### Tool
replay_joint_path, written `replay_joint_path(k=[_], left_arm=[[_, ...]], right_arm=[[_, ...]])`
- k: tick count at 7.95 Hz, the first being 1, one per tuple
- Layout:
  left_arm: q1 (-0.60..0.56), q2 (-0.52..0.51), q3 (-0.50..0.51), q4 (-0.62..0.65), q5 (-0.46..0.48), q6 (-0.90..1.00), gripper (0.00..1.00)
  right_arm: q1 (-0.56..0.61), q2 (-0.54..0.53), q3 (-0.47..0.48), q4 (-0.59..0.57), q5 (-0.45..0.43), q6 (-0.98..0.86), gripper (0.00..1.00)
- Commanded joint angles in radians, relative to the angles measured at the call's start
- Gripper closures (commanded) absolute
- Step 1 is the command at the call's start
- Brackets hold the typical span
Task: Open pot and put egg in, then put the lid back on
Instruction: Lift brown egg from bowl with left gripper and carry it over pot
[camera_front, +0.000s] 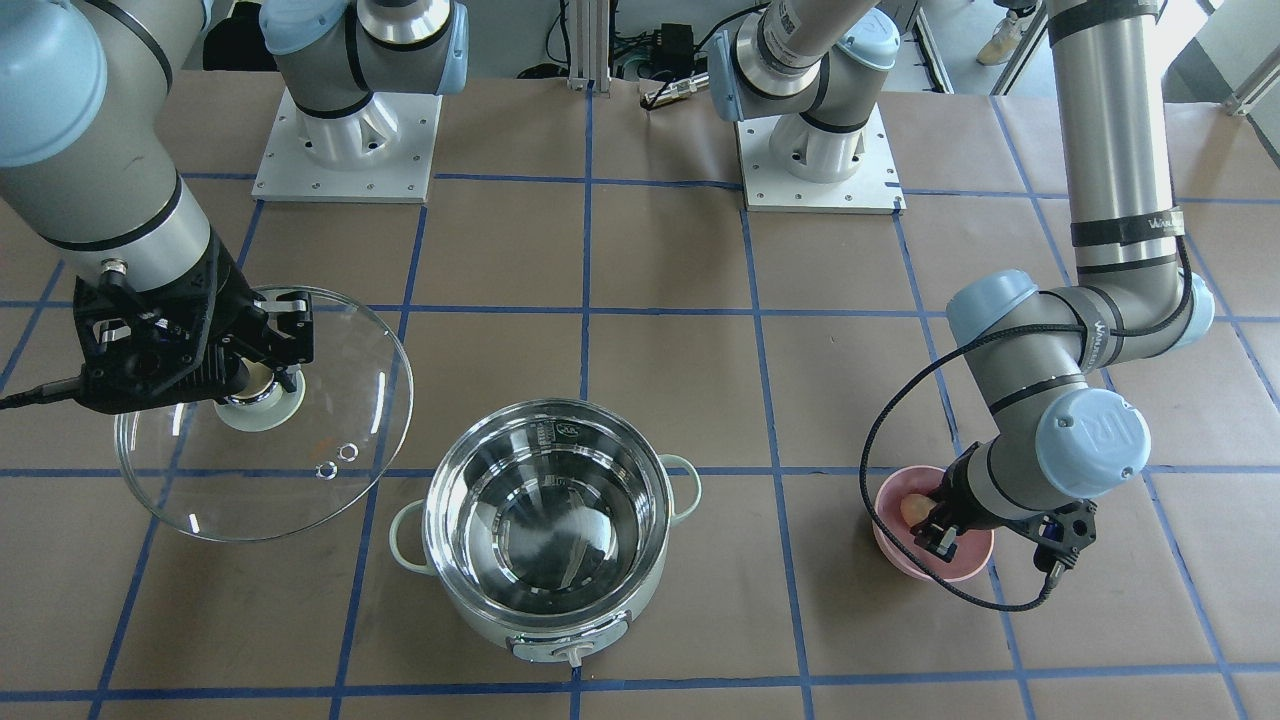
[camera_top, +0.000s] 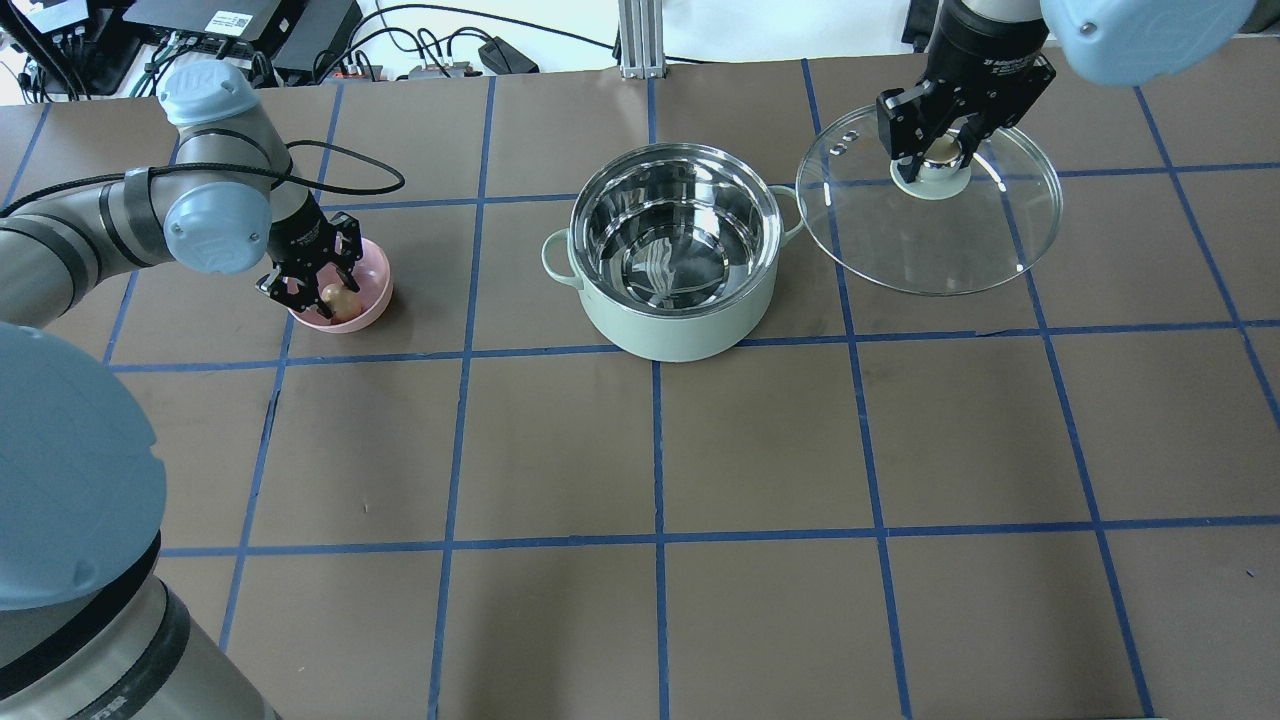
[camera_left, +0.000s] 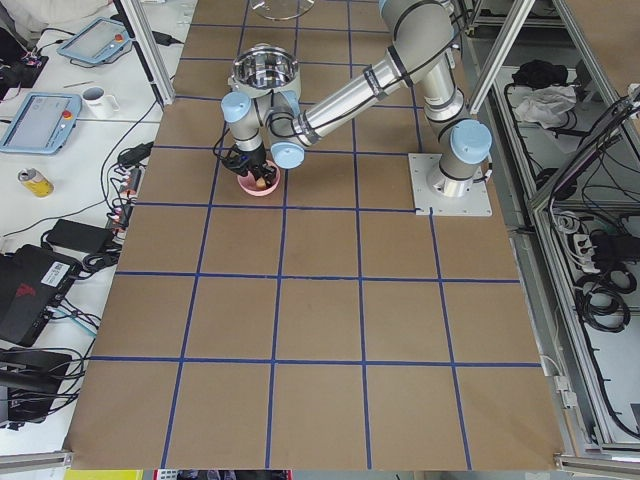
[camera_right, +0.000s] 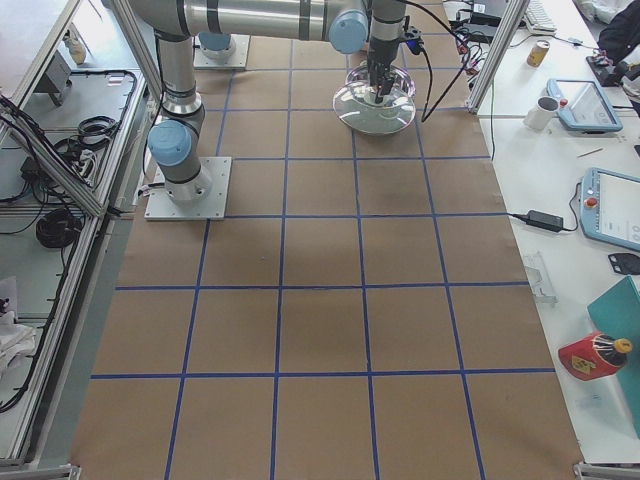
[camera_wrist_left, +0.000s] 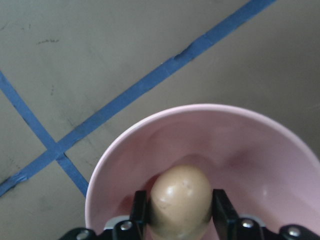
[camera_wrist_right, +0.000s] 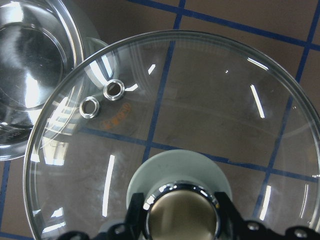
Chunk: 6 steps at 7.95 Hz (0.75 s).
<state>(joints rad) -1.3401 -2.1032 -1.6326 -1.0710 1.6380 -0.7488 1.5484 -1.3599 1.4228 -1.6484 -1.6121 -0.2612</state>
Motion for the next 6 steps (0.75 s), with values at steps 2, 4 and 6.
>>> replay_joint_path(k=[2,4,6], left_arm=[[-0.011,0.115,0.016,-0.097,-0.003,0.020,1.00],[-0.071,0.167,0.075,-0.211,0.008,0.090,1.00],[-0.181,0.212,0.128,-0.210,0.002,0.168,1.00]], right_arm=[[-0.002,0.001,0.001,-0.002,0.000,-0.001,1.00],[-0.004,0.001,0.001,-0.002,0.003,-0.003,1.00],[-0.004,0.001,0.001,0.001,0.006,-0.001,1.00]])
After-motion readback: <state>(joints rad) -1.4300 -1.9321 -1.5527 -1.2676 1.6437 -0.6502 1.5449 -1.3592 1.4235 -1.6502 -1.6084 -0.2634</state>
